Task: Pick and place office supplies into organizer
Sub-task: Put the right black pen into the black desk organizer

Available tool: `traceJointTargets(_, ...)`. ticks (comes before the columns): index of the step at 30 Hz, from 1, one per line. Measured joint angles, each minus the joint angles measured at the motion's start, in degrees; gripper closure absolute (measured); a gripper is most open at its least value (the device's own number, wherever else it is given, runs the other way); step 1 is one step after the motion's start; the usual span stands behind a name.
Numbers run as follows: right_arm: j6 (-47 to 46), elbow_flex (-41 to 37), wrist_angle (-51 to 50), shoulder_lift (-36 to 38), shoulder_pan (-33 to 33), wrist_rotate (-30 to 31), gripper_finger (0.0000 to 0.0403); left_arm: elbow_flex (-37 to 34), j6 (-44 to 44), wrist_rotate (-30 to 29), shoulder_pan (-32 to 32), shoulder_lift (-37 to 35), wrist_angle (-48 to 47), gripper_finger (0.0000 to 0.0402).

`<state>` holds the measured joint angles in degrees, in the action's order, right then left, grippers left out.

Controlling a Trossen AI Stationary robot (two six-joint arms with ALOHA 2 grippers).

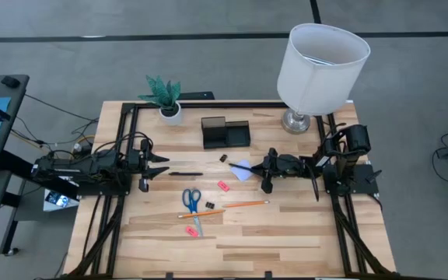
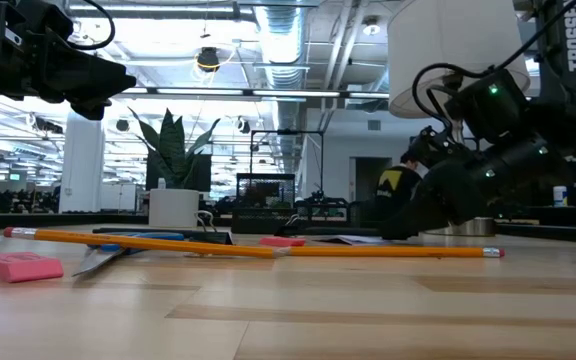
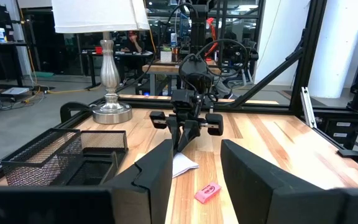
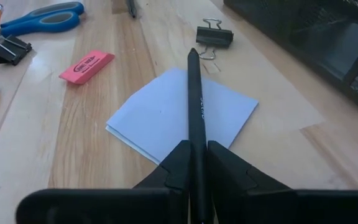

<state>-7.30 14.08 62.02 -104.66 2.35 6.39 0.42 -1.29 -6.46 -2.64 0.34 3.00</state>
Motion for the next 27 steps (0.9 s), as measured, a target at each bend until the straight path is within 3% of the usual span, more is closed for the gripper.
traceJointTargets(14,1.21,0.54,0.25,0.65,0.0,0.01,0.0368,-0.01,0.01,0.02,0.01,-0.02,-0.01,0.0274)
traceJointTargets(27,4.12,0.53,-3.51,7.05,0.04,0.07,0.0368,0.01,0.01,0.0,0.01,-0.01,0.0,0.0274)
